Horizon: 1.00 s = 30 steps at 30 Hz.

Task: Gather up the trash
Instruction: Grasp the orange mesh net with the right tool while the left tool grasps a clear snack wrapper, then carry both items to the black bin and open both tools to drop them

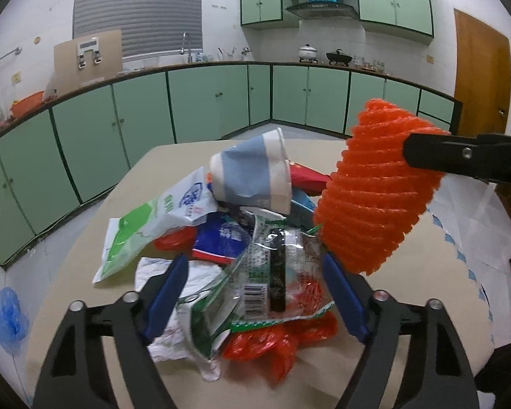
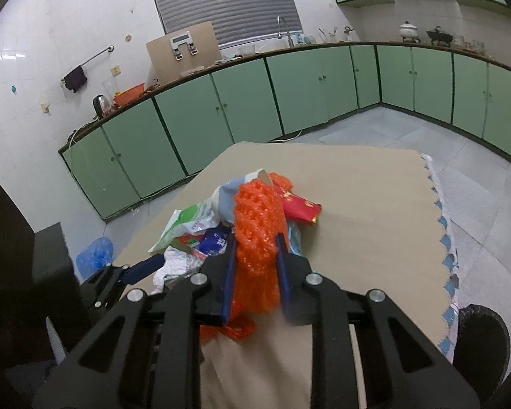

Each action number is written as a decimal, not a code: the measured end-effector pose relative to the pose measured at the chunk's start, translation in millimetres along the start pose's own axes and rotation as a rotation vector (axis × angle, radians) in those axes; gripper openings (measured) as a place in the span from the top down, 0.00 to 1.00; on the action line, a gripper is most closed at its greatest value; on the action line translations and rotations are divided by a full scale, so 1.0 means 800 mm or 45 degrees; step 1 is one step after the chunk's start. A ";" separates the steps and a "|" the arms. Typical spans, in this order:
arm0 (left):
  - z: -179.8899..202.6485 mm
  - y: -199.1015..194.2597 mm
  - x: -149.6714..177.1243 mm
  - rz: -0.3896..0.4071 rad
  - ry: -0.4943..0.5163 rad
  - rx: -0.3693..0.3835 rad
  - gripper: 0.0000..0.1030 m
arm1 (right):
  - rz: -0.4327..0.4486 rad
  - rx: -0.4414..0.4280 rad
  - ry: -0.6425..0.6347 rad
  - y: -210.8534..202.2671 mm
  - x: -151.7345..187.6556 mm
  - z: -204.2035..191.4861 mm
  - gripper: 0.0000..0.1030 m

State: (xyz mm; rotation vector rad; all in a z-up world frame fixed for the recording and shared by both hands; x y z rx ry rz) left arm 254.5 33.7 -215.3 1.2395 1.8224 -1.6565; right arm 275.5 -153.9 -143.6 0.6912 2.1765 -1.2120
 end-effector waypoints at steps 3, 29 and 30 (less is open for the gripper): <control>0.006 0.014 -0.002 -0.033 0.028 0.011 0.35 | 0.005 0.005 0.015 -0.005 0.001 0.010 0.80; 0.093 -0.107 -0.069 0.175 0.133 0.152 0.63 | 0.205 0.172 0.141 -0.191 0.008 0.093 0.80; 0.112 -0.106 -0.077 0.186 0.156 0.191 0.63 | 0.214 0.195 0.155 -0.199 0.009 0.104 0.80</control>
Point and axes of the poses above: each gripper's, at about its wrist camera, not at the fingertips, and y roughly the way its jaws point, z to its right, x to its underside, the point moved 2 cm from there along y, roughly the way its jaws point, and after that the axes turned 15 degrees about y, right-handed, at the moved point
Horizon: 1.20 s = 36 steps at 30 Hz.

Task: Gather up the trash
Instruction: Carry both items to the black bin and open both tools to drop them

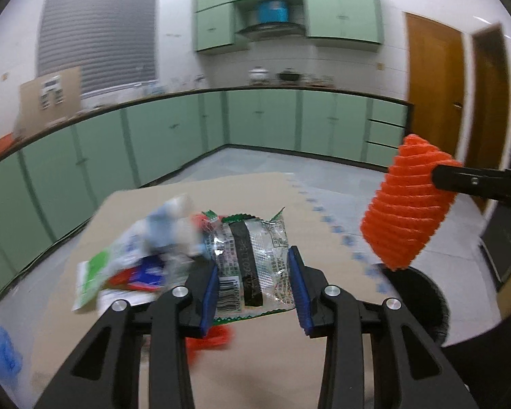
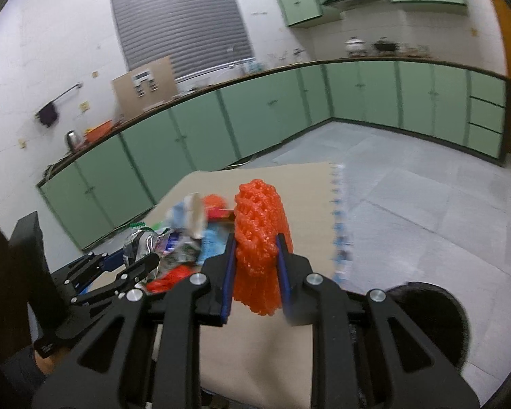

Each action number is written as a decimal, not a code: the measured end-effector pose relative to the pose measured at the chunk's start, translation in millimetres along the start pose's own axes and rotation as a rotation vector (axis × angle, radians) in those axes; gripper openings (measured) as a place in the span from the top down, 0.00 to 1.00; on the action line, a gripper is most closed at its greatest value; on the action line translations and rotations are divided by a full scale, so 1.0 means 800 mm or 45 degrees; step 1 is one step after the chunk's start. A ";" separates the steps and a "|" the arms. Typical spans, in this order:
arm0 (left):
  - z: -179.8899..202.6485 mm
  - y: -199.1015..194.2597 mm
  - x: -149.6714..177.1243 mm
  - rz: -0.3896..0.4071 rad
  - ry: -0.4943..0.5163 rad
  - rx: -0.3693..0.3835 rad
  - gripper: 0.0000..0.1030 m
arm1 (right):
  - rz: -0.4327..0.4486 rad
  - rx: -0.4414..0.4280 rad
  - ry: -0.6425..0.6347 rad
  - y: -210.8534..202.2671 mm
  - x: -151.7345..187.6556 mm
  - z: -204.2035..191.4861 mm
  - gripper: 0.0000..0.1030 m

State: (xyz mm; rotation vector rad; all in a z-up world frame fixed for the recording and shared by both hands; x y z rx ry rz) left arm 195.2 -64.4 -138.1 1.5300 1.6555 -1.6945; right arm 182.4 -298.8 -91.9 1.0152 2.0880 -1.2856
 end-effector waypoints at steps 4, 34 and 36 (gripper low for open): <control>0.060 0.026 -0.033 0.024 0.062 0.133 0.63 | 0.041 0.122 0.089 -0.025 0.000 0.068 0.80; 0.353 0.279 -0.030 -0.456 0.319 0.534 0.45 | -0.285 0.673 0.521 0.103 0.101 0.389 0.60; 0.358 0.289 -0.030 -0.485 0.307 0.566 0.45 | -0.281 0.676 0.565 0.101 0.102 0.394 0.60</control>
Point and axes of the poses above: each gripper's, at about its wrist camera, not at the fingertips, and y roughly the way its jaws point, z to its right, x to its underside, the point moved 2 cm from there along y, roughly the way its jaws point, and after that the axes turned 15 degrees about y, right-handed, at the moved point
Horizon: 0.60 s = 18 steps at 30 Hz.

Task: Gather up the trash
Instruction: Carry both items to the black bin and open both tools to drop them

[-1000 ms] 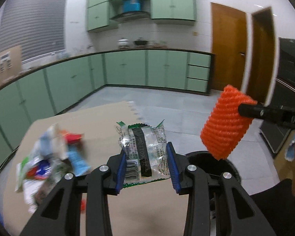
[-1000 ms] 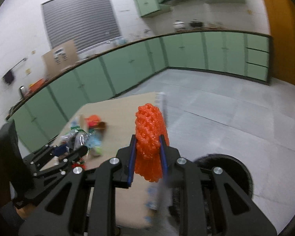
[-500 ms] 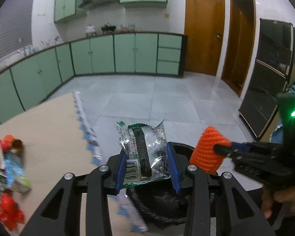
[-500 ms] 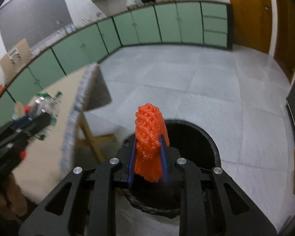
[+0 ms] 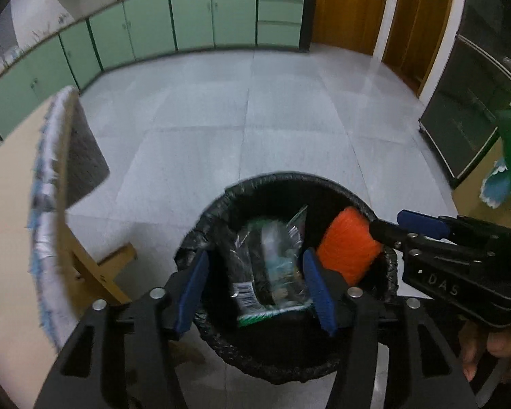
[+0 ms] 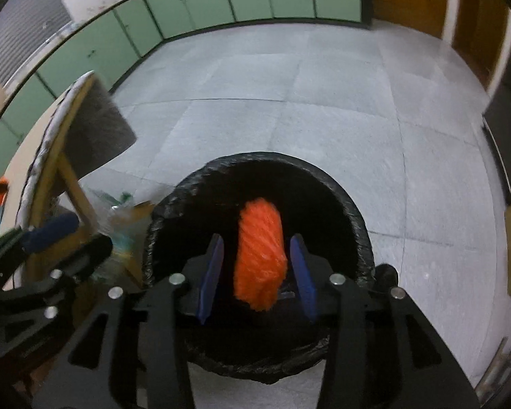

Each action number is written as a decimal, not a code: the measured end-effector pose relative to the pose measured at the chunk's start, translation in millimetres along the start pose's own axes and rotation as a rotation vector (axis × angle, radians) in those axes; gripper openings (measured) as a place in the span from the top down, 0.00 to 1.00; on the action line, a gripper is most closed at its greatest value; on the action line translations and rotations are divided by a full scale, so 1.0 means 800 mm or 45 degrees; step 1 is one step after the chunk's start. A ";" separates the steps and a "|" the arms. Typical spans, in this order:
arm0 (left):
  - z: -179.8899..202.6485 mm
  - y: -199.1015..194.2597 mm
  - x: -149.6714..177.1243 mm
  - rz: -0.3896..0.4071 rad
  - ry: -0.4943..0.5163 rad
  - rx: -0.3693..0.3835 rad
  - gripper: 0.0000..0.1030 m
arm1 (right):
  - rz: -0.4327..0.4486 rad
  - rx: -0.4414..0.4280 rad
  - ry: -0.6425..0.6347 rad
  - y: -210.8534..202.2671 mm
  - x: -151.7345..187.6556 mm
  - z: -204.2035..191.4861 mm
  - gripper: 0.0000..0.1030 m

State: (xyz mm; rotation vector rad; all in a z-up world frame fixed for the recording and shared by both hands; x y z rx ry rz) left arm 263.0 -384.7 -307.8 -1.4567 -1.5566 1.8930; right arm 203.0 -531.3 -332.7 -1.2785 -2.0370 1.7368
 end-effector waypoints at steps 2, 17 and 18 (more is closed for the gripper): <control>-0.004 -0.001 0.000 -0.001 0.008 -0.025 0.40 | 0.007 -0.004 0.014 -0.002 0.001 0.002 0.60; -0.044 -0.073 0.034 0.056 -0.128 -0.077 0.35 | 0.119 -0.020 -0.070 -0.065 0.004 -0.020 0.60; -0.053 -0.092 0.044 0.082 -0.152 -0.098 0.34 | 0.142 -0.035 -0.090 -0.078 0.008 -0.028 0.57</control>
Point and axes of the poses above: each gripper's, at about its wrist camera, not at the fingertips, and y roughly the way its jaws point, z to its right, x to its underside, the point moved 2 cm from there along y, roughly the way its jaws point, and after that the axes turned 15 degrees about y, right-handed, at the moved point
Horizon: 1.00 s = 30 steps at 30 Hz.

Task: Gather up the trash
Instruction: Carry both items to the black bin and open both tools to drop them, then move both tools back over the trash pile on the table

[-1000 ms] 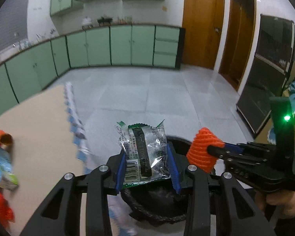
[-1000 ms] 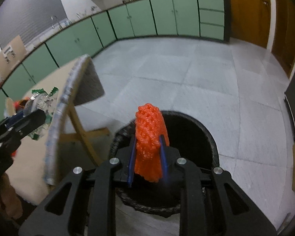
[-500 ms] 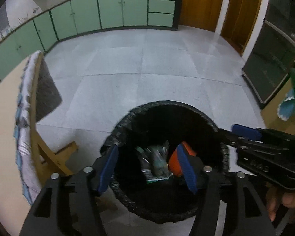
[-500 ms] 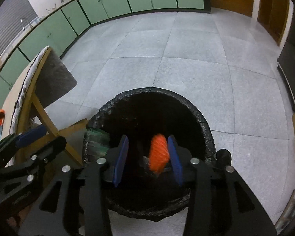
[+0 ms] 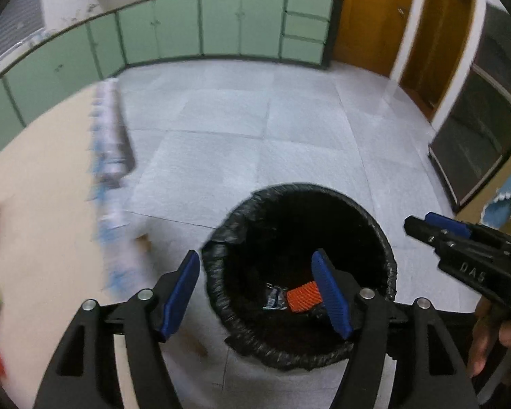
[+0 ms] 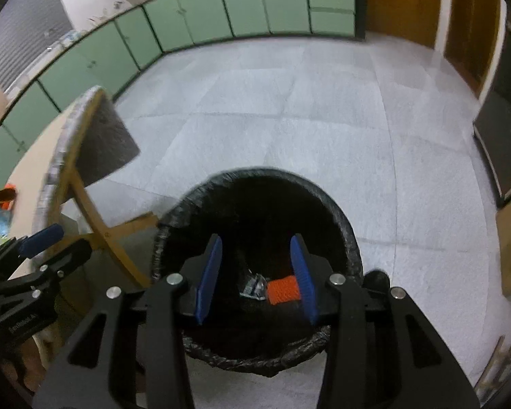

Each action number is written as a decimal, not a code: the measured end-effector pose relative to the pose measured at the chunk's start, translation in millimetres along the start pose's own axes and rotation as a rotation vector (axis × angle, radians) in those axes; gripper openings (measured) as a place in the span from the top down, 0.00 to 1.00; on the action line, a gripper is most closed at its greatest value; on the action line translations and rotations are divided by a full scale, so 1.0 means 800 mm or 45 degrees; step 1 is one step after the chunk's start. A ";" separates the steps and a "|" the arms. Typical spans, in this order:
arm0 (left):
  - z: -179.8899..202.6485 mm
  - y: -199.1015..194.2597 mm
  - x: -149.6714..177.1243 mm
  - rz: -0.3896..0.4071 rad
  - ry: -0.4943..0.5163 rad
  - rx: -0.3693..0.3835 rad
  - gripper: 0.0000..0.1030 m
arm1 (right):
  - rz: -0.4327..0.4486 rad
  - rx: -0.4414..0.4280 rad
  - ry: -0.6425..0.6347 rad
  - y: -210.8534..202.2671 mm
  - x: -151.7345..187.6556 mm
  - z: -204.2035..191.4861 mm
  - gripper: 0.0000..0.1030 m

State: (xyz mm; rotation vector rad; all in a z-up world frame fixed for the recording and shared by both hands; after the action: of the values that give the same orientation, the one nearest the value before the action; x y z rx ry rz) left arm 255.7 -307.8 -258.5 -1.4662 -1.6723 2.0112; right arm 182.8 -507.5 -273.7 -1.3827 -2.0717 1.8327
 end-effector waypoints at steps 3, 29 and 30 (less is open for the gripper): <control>-0.036 -0.063 0.028 0.082 -0.070 -0.097 0.25 | 0.060 -0.092 -0.087 -0.045 0.010 -0.043 0.46; -0.311 -0.313 0.356 0.144 -0.584 -0.801 0.10 | -0.231 -0.642 -0.770 -0.074 0.267 -0.484 0.42; -0.312 -0.311 0.359 0.142 -0.582 -0.795 0.10 | -0.238 -0.631 -0.777 -0.065 0.273 -0.491 0.45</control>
State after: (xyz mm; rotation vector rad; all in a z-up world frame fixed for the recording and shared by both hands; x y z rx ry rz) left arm 179.6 135.6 -197.0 -1.3243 -2.6482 2.1031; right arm 243.3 -61.5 -223.0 -0.6670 -2.9889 1.9035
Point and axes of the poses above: each gripper's, at about its wrist camera, not at the fingertips, and y roughly the way its jaws point, z to its right, x to its underside, the point moved 2 cm from there along y, roughly the way its jaws point, and after that the axes turned 15 degrees about y, right-handed, at the moved point
